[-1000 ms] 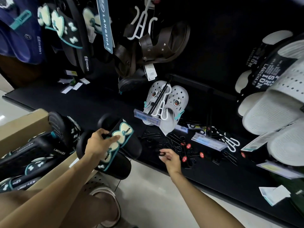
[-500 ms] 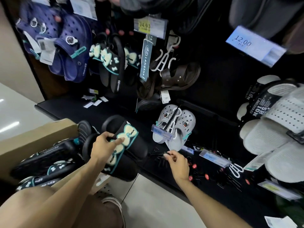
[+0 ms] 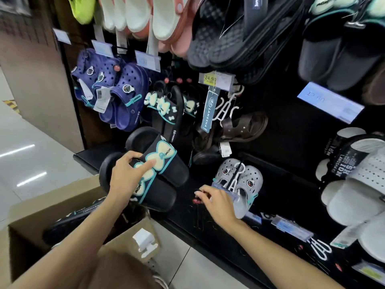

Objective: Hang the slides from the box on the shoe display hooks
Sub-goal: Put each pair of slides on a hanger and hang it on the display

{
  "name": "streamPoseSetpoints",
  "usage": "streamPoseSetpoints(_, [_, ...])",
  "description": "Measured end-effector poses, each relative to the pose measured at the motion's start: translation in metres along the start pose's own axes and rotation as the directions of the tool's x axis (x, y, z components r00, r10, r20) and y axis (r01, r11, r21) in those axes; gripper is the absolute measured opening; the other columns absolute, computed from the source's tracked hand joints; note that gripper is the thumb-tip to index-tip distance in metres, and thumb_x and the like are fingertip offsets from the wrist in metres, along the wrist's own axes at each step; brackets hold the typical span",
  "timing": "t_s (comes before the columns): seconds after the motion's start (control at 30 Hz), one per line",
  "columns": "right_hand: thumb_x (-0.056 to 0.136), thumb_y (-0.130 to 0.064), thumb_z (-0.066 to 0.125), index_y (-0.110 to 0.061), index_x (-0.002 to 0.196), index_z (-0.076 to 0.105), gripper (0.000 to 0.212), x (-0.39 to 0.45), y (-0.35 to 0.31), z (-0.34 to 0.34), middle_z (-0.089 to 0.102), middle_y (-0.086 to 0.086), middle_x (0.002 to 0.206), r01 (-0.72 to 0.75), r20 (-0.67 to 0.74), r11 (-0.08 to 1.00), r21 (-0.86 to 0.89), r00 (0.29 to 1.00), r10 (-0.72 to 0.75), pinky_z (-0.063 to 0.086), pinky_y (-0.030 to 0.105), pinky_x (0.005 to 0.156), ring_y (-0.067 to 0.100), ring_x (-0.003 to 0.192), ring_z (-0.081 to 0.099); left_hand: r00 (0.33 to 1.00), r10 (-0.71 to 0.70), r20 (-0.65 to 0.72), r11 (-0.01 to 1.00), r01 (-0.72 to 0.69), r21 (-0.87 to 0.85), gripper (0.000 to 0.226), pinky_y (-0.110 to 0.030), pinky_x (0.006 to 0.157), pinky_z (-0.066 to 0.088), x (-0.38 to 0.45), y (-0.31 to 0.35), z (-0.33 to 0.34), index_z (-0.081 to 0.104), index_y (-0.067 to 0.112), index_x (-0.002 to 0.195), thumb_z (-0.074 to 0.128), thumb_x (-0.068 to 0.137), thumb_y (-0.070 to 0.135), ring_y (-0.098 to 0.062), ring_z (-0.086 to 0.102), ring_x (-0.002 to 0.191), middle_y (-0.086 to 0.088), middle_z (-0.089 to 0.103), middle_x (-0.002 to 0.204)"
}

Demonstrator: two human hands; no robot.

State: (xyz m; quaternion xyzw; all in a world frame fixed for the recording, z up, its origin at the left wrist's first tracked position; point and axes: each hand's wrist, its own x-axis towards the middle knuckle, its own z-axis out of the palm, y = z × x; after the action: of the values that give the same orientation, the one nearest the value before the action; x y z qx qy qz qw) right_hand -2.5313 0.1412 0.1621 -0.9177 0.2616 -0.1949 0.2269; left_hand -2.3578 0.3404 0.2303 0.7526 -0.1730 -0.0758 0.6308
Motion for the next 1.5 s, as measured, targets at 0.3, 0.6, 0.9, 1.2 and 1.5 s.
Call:
streamPoseSetpoints(0.3, [0.099,-0.05,0.048,-0.031,0.092,0.064,0.026,0.077,-0.103,-0.013,0.067,-0.013,0.078,0.212,-0.062,0.977,-0.003,0.975,-0.212,0.041,0.032,0.068,0.007,0.079,0.061,0.967,0.047,-0.249,0.999,-0.047,0.008,0.044,-0.047,0.087,0.053,0.036,0.015,-0.089,0.064,0.03,0.1,0.083,0.066,0.051,-0.023,0.065,0.097,-0.003,0.067,0.104])
streamPoseSetpoints(0.6, [0.101,-0.045,0.046,-0.029,0.092,0.063,0.025,0.117,-0.22,0.025,0.069,-0.008,0.085,0.387,0.011,0.921,0.04,0.922,-0.388,0.046,0.036,0.072,0.021,0.089,0.064,0.944,-0.05,-0.326,0.998,0.063,0.029,0.04,-0.044,0.083,0.055,0.041,-0.032,-0.157,0.063,0.027,0.101,0.083,0.071,0.044,-0.023,0.067,0.089,-0.002,0.068,0.099])
streamPoseSetpoints(0.9, [0.099,-0.045,0.045,-0.028,0.084,0.06,0.027,0.1,-0.238,0.108,0.062,-0.01,0.07,0.369,0.189,0.911,0.185,0.896,-0.401,0.051,0.04,0.074,0.015,0.077,0.061,0.928,-0.111,-0.356,0.983,0.156,0.101,0.057,-0.045,0.08,0.055,0.049,-0.067,-0.195,0.065,0.031,0.091,0.073,0.051,0.07,-0.022,0.067,0.087,0.0,0.07,0.093])
streamPoseSetpoints(1.2, [0.096,-0.04,0.052,-0.027,0.081,0.066,0.025,0.101,-0.244,0.13,0.063,-0.005,0.065,0.377,0.376,0.854,0.358,0.78,-0.501,0.053,0.042,0.076,0.011,0.068,0.062,0.913,-0.072,-0.402,0.924,0.213,0.317,0.034,-0.032,0.064,0.044,0.048,-0.083,-0.202,0.063,0.031,0.092,0.077,0.071,0.054,-0.013,0.061,0.08,0.014,0.062,0.085])
streamPoseSetpoints(1.5, [0.096,-0.047,0.049,-0.034,0.087,0.059,0.018,0.101,-0.261,0.143,0.066,-0.004,0.077,0.442,0.379,0.859,0.258,0.772,-0.51,0.052,0.044,0.078,0.023,0.08,0.063,0.938,-0.126,-0.323,0.95,0.208,0.232,0.033,-0.039,0.076,0.056,0.053,-0.097,-0.187,0.069,0.029,0.083,0.076,0.067,0.057,-0.016,0.067,0.077,0.005,0.071,0.08])
